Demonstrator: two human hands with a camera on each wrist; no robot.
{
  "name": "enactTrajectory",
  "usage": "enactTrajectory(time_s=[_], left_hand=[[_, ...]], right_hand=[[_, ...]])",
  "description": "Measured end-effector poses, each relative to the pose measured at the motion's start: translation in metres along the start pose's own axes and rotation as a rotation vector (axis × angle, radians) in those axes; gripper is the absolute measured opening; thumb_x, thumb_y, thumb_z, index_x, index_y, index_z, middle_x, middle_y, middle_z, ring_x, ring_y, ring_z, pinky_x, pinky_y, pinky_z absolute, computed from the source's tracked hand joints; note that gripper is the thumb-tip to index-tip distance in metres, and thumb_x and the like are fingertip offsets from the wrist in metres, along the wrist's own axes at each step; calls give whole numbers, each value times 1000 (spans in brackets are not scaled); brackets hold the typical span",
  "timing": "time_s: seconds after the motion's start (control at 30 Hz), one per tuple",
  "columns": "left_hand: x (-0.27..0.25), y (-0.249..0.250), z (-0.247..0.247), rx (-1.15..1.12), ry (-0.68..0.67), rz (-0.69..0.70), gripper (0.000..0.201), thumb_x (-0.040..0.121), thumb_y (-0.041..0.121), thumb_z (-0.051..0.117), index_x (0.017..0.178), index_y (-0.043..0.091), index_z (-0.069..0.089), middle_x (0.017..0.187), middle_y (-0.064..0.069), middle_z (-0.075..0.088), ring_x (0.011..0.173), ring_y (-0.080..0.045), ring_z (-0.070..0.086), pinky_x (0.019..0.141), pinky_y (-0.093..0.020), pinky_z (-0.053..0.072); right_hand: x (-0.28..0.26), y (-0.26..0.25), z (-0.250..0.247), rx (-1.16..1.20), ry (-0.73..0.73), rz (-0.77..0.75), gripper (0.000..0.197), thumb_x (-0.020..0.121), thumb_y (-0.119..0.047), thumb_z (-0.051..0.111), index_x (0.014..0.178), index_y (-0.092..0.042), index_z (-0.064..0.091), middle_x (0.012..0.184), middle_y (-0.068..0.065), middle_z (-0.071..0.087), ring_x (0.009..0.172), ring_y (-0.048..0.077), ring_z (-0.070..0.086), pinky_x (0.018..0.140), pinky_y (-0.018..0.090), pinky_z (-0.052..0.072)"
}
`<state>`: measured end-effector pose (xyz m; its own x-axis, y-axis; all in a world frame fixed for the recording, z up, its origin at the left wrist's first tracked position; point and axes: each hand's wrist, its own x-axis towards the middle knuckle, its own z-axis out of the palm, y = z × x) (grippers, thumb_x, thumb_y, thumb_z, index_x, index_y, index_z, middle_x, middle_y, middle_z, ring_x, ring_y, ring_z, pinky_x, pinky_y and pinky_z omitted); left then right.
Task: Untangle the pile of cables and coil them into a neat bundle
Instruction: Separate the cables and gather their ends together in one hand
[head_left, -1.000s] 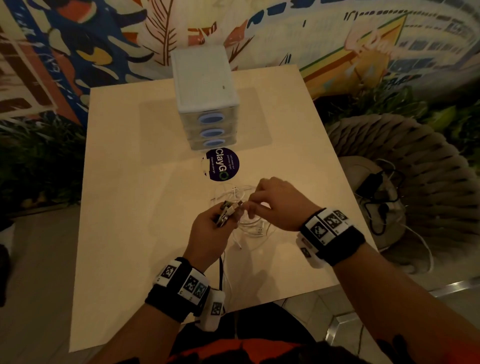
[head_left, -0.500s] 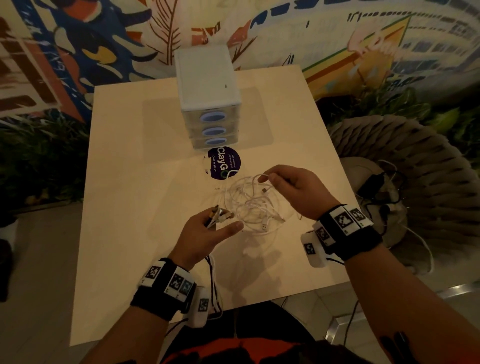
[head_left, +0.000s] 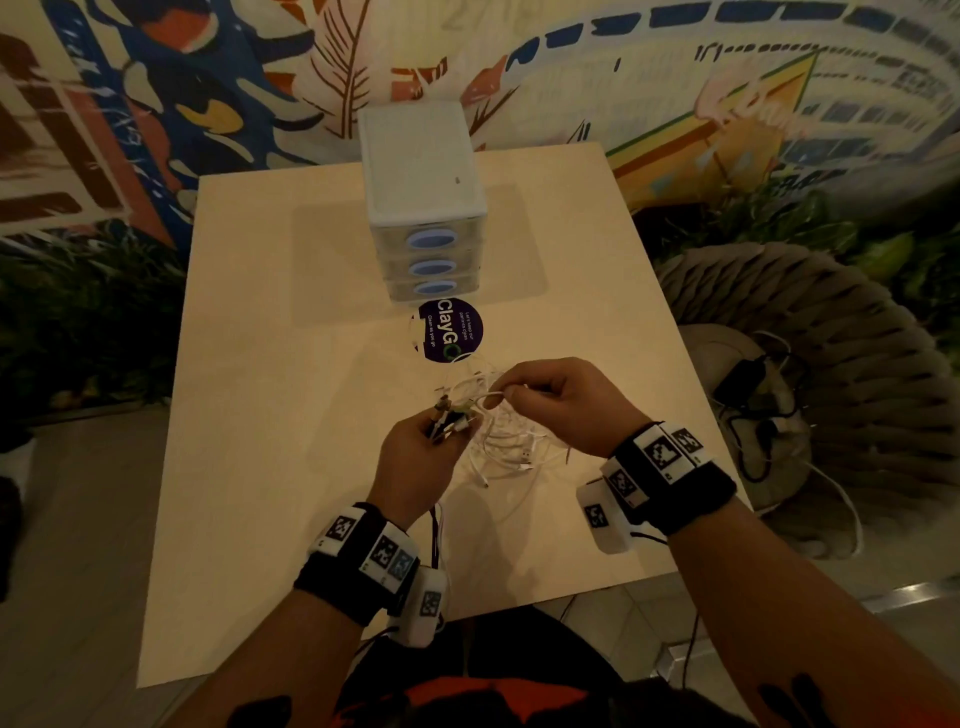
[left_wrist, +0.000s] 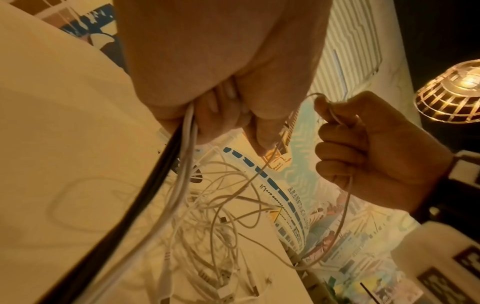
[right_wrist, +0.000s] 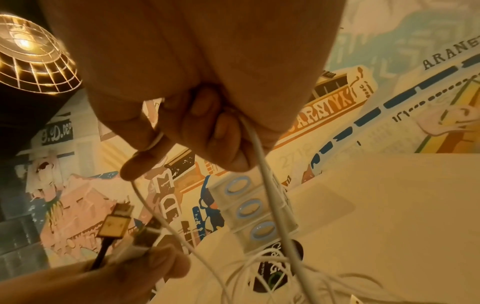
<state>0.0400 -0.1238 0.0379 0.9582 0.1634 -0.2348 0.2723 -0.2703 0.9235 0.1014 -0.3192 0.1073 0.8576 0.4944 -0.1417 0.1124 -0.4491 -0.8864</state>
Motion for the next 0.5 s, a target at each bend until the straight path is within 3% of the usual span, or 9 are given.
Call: enactTrajectory(time_s=[0.07,0.13,0.17,0.23,0.3,0.4,0.43,0.5], left_hand=[[-1,3,-1,-165,-9,-8,18,88,17,79,105,18,76,91,13,77,88,6,68,78,-19,54],[-3,6,-1,-312,-117,4,39,81,5,82,118,13,71,112,1,76,106,-9,71,91,-25,57],[-5,8,0,-324,-172,10,44,80,4,83,120,13,70,114,-1,76,108,-14,71,92,-27,57],[-7,11,4,-251,-209,33,34,84,10,81,116,16,74,107,1,77,104,-14,72,91,-26,56],[-8,14,7,-205,-173,44,18,88,17,79,106,18,78,98,4,79,99,-9,72,85,-20,53],[-8,13,5,-247,-73,1,9,88,18,78,96,21,78,90,11,78,90,0,71,77,-10,50],[-7,11,4,-276,-38,-19,8,88,20,78,95,24,78,86,14,78,86,4,71,74,-8,49],[-5,12,1,-330,18,-60,9,87,21,78,95,25,76,78,19,75,74,7,67,68,-8,48]], right_hand=[[-2,2,-6,15,26,2,22,100,-10,57,97,-16,78,62,-16,62,49,4,43,57,16,35],[-3,5,-8,27,15,8,22,101,-7,55,96,-12,76,62,-20,62,50,1,46,58,12,34],[-3,4,-6,29,-6,3,22,101,-7,55,96,-12,75,65,-23,63,54,-1,51,61,10,36],[-3,2,-1,61,-57,-20,21,101,-10,53,97,-14,73,74,-22,67,65,-1,57,70,14,42],[-1,4,2,135,-80,-20,21,100,-14,50,99,-11,71,83,-13,71,75,8,62,74,23,47],[4,10,-1,253,15,58,21,91,-23,47,86,-18,67,82,8,66,67,18,51,65,31,43],[4,12,-5,243,56,80,21,88,-26,46,81,-21,66,78,10,64,64,13,48,64,29,39],[2,18,-9,188,74,101,24,93,-20,47,78,-18,65,70,-8,65,59,0,49,64,22,37]])
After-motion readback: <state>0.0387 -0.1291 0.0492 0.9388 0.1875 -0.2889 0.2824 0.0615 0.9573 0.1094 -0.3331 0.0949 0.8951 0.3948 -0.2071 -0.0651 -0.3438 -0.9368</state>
